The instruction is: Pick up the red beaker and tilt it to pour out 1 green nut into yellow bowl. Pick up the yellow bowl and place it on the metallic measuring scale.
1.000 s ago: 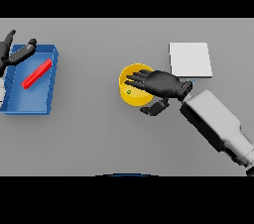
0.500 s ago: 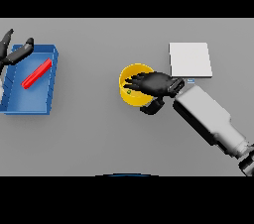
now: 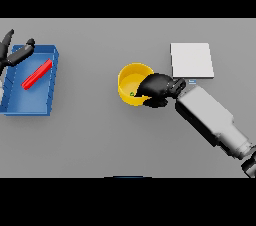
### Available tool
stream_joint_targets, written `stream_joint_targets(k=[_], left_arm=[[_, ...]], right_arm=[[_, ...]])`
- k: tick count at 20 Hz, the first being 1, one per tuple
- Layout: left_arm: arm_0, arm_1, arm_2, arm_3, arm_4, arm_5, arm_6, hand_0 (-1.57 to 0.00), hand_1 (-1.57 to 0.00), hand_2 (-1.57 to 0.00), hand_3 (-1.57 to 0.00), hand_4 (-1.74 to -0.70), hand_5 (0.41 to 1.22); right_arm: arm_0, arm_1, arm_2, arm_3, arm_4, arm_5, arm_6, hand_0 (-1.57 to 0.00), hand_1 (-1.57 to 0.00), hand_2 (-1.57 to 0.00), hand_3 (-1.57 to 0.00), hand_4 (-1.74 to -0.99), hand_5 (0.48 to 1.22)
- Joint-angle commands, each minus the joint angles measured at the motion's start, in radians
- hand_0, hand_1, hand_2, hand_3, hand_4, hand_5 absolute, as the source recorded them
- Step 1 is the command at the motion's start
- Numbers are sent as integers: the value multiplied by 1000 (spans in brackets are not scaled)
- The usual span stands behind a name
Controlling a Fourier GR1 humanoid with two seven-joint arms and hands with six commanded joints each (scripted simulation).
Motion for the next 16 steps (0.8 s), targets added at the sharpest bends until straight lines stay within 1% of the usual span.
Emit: stream_joint_targets(k=[1,2,3,4,5,6,7,8,9,10,11,13,14,15,16], left_arm=[[-8,2,-2,13,-5,-3,3,1,1,1,1,-784,712],[-9,1,-3,12,-1,-10,8,1,1,1,1,-784,711],[-14,4,-2,13,-3,-10,11,1,1,1,1,-784,710],[-27,-2,-5,19,-6,-8,16,1,1,1,1,-782,710],[-16,-2,0,13,5,-11,4,1,1,1,1,-785,712],[-27,-10,-5,22,1,-11,16,1,1,1,1,-786,707],[-19,-11,-4,9,4,-7,7,1,1,1,1,-786,704],[-9,-6,-9,4,-5,-3,6,1,1,1,1,-782,703],[4,0,-5,-8,-2,-3,7,1,1,1,1,-778,704],[5,0,-6,-10,-4,2,15,1,1,1,1,-775,706],[5,1,-8,-10,-6,0,10,1,1,1,1,-774,706],[-18,0,-8,-2,-8,-1,22,1,1,1,1,-770,705],[-15,-2,-4,5,-3,-5,7,1,1,1,1,-776,702],[-14,2,1,7,5,-10,11,1,1,1,1,-780,702],[-15,4,4,11,9,-17,7,1,1,1,1,-782,702]], right_arm=[[0,-3,-3,-2,-5,10,3,-1278,-1266,-1187,-1027,-1637,1152],[-5,0,0,-3,-8,28,15,-1337,-1327,-1246,-1066,-1658,1166],[3,-13,-3,-20,-16,40,15,-1384,-1376,-1287,-1106,-1674,1177],[0,-3,-3,-21,-15,47,39,-1421,-1415,-1323,-1130,-1688,1186],[3,-10,-1,-27,-17,45,33,-1451,-1446,-1330,-1171,-1698,1193],[2,-13,-4,-33,-22,47,30,-1475,-1471,-1353,-1185,-1707,1198],[-1,-15,-6,-42,-22,47,33,-1494,-1491,-1362,-1198,-1714,1203],[-12,-24,-14,-53,-28,56,33,-1510,-1507,-1387,-1195,-1719,1207],[-21,-26,-24,-58,-34,64,49,-1522,-1520,-1415,-1185,-1724,1209],[-16,-49,-31,-81,-41,78,42,-1532,-1530,-1440,-1173,-1727,1212],[-19,-52,-36,-92,-46,87,56,-1540,-1538,-1447,-1165,-1730,1214],[-20,-89,-61,-137,-67,121,62,-1551,-1550,-1481,-1157,-1734,1216],[-27,-99,-71,-158,-71,133,87,-1555,-1554,-1491,-1153,-1735,1217],[-21,-109,-79,-180,-79,142,98,-1558,-1558,-1451,-1204,-1736,1218],[-12,-115,-83,-206,-76,144,123,-1561,-1560,-1433,-1215,-1737,1219]])
